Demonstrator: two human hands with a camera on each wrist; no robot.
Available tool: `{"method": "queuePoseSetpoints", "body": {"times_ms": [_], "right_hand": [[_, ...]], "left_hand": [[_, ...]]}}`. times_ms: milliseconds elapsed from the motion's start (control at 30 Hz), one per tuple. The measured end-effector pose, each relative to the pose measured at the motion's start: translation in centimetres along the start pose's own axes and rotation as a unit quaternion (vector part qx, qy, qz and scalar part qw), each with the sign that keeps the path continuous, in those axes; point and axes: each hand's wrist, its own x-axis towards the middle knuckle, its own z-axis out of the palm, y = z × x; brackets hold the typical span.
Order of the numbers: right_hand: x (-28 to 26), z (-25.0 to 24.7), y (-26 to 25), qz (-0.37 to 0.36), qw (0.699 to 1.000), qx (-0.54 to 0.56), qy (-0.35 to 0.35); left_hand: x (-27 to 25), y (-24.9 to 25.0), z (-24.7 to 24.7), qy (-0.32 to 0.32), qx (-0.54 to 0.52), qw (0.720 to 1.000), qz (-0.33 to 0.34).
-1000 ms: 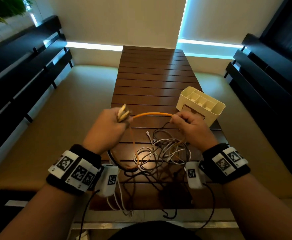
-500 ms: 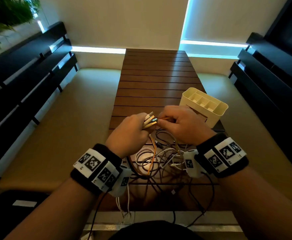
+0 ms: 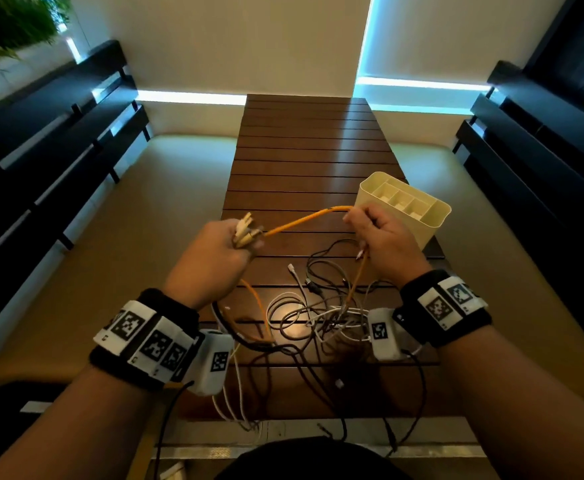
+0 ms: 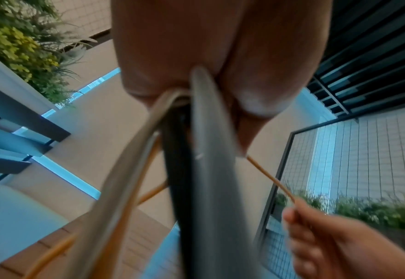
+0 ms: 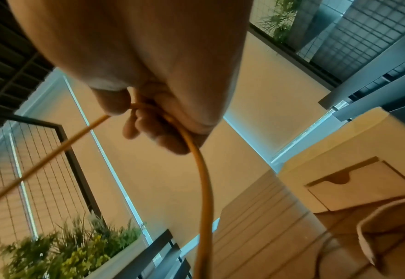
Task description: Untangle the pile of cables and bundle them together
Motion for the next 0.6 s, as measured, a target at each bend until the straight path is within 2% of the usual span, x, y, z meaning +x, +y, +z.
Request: {"method": "queuePoseSetpoints", "body": {"times_ms": [33, 100, 200, 267, 333, 433, 500, 600], "right_hand": [[0.2, -0.2, -0.5, -0.008, 1.0, 0.001, 0.014], [0.6, -0.4, -1.4, -0.045, 0.999, -0.018, 0.024], [0.6, -0.4, -2.5, -0.118, 0.99, -0.077, 0.003], [0.4, 0.1, -2.8, -0.147, 0.981, -0.12, -0.029], [-0.1, 0.8, -3.3, -0.174, 0.975, -0.128, -0.055], [-1.1, 1.6, -4.6, -0.204, 0.972, -0.08, -0.08], [-1.7, 1.5, -5.2, -0.199, 0.974, -0.058, -0.091], [-3.1, 0.6, -4.9, -0.129, 0.981, -0.024, -0.145]], "left_hand": [[-0.1, -0.1, 0.2, -0.022, 0.021, 1.0, -0.009], [-0.3, 0.1, 0.5, -0.016, 0.024, 1.0, -0.008], [-0.6, 1.2, 0.3, 0.06, -0.006, 0.998, 0.027], [-0.6, 1.8, 0.3, 0.086, -0.016, 0.994, 0.058], [-0.8, 2.3, 0.6, 0.053, -0.008, 0.995, 0.084], [-1.1, 2.2, 1.7, -0.024, 0.023, 0.993, 0.11], [-1.4, 2.1, 2.0, -0.031, 0.029, 0.993, 0.108], [-1.9, 2.3, 0.9, -0.022, 0.016, 0.993, 0.111]]}}
